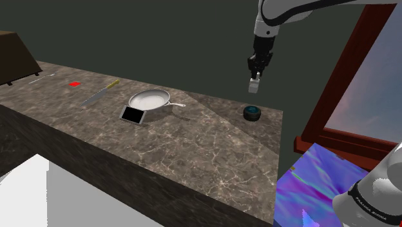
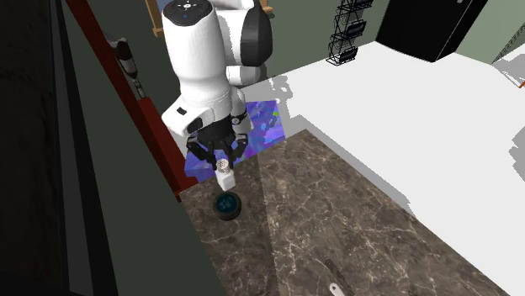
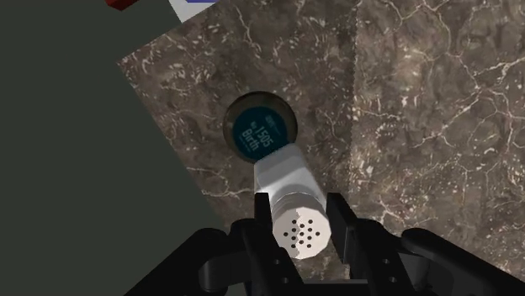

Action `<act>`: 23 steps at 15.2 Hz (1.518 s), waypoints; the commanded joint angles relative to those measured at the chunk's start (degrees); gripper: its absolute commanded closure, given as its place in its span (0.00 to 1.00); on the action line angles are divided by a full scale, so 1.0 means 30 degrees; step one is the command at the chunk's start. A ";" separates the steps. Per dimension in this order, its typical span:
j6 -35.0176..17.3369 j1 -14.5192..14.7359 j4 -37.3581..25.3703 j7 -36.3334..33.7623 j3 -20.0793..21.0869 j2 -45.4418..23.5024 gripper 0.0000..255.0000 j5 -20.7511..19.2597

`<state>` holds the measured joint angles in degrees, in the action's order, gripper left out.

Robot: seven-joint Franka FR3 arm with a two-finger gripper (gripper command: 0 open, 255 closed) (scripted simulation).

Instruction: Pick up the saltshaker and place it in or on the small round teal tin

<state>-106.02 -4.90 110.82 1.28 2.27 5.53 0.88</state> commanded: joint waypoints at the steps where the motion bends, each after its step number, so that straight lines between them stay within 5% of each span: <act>1: -0.0025 -0.0236 0.0691 0.0579 -0.0295 0.0667 1.00 0.0011; 23: -0.5262 -0.0219 0.4707 0.0622 -0.0278 -0.0554 1.00 0.0016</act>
<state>-121.39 -5.54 124.68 3.11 1.45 3.99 0.93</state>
